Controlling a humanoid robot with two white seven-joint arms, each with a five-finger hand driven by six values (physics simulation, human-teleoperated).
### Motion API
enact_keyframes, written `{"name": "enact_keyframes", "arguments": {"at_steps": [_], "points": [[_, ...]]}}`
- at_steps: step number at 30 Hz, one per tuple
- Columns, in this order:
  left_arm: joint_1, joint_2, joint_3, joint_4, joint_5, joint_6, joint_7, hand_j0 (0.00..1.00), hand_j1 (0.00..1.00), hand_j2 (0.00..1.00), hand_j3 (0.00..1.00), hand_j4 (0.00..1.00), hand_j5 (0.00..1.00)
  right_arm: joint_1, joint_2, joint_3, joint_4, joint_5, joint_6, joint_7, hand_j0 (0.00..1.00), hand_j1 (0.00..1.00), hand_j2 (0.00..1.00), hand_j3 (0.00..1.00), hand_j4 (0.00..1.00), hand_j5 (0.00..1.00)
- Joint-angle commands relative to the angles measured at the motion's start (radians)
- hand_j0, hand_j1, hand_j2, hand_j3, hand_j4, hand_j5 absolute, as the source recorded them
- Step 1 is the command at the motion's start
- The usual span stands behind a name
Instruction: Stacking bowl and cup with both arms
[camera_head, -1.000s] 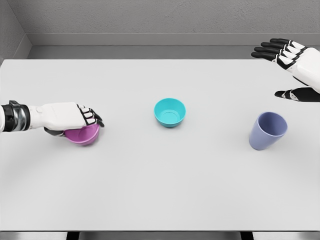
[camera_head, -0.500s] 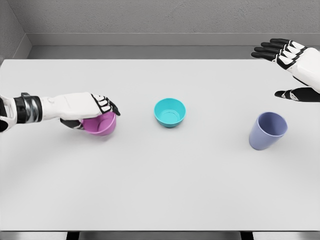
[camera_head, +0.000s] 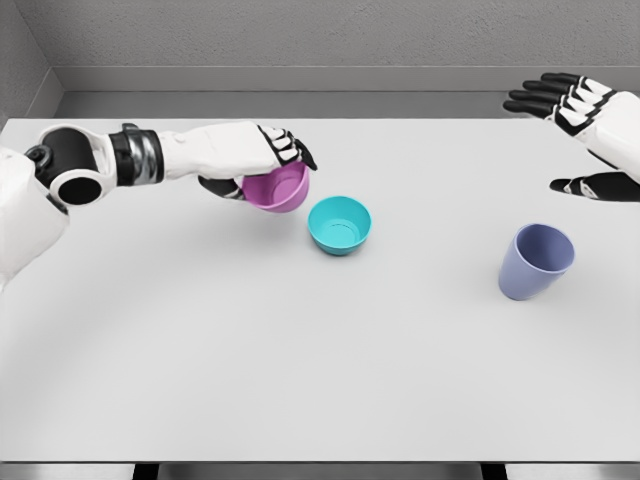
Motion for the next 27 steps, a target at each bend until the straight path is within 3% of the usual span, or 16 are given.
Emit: {"name": "enact_keyframes", "arguments": {"at_steps": [1, 11, 27], "points": [[0.000, -0.063, -0.001, 0.051, -0.019, 0.002, 0.004, 0.48, 0.48, 0.48, 0.48, 0.48, 0.48, 0.000, -0.003, -0.005, 0.000, -0.006, 0.000, -0.001, 1.00, 1.00, 1.00, 1.00, 1.00, 1.00], [-0.025, -0.212, -0.013, 0.127, -0.105, 0.002, 0.004, 0.49, 0.49, 0.49, 0.49, 0.49, 0.49, 0.000, -0.004, -0.005, 0.005, -0.006, 0.000, -0.001, 1.00, 1.00, 1.00, 1.00, 1.00, 1.00], [-0.026, -0.223, -0.073, 0.159, -0.135, 0.002, 0.004, 0.53, 0.53, 0.53, 0.53, 0.53, 0.53, 0.000, -0.004, -0.005, 0.006, -0.006, 0.000, -0.001, 1.00, 1.00, 1.00, 1.00, 1.00, 1.00]]}}
